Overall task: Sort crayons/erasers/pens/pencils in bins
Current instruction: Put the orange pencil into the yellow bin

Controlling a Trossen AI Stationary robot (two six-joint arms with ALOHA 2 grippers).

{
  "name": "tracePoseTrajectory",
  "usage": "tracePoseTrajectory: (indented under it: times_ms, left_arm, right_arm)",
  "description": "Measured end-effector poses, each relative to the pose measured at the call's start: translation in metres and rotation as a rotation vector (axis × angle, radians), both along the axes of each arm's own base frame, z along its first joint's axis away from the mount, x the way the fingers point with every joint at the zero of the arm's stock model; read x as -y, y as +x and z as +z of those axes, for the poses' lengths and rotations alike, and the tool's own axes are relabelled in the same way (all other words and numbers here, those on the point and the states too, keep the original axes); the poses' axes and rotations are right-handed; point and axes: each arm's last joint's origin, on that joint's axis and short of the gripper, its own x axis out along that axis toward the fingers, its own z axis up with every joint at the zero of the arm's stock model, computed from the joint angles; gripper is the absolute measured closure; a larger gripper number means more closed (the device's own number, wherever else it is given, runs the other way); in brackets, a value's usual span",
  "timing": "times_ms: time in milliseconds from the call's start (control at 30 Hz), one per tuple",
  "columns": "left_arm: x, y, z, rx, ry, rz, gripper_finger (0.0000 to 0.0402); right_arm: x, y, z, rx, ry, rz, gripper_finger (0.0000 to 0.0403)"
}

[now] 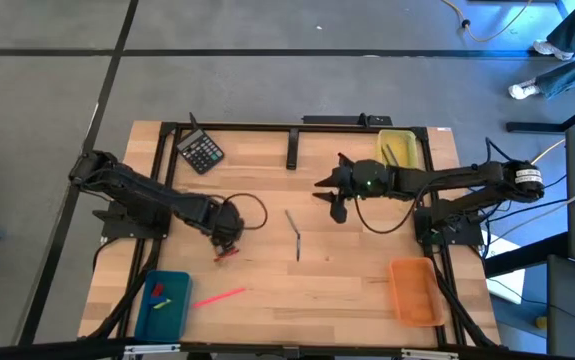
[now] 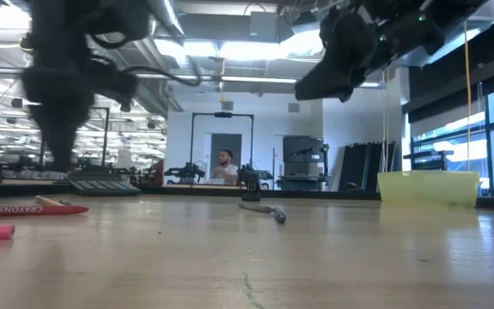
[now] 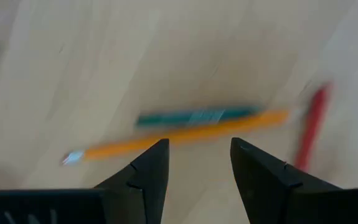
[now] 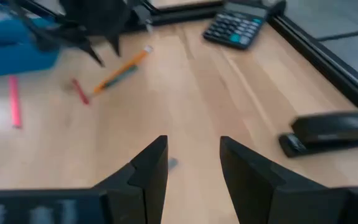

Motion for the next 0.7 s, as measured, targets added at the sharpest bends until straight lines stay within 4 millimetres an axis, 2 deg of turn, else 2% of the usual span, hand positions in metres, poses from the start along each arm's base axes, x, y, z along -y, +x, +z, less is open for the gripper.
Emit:
tracePoseTrajectory:
  times_ms: [133, 300, 467, 700]
  left_arm:
    - [0.013, -0.014, 0.0, -0.112, 0.029, -0.139, 0.0239]
    - [0.016, -0.018, -0.001, -0.162, 0.041, -0.36, 0.0239]
    - [0.005, -0.021, -0.014, -0.192, 0.045, -0.455, 0.0239]
    - [-0.017, -0.031, -0.035, -0.242, 0.033, -0.457, 0.0239]
  right_arm:
    - [-0.007, 0.003, 0.004, 0.048, -0.003, 0.025, 0.0253]
    - [-0.005, 0.005, 0.01, 0.11, -0.008, 0.012, 0.0253]
    - [0.0, 0.005, 0.012, 0.134, -0.012, -0.007, 0.0254]
    - [0.0, 0.005, 0.011, 0.123, -0.013, -0.003, 0.0254]
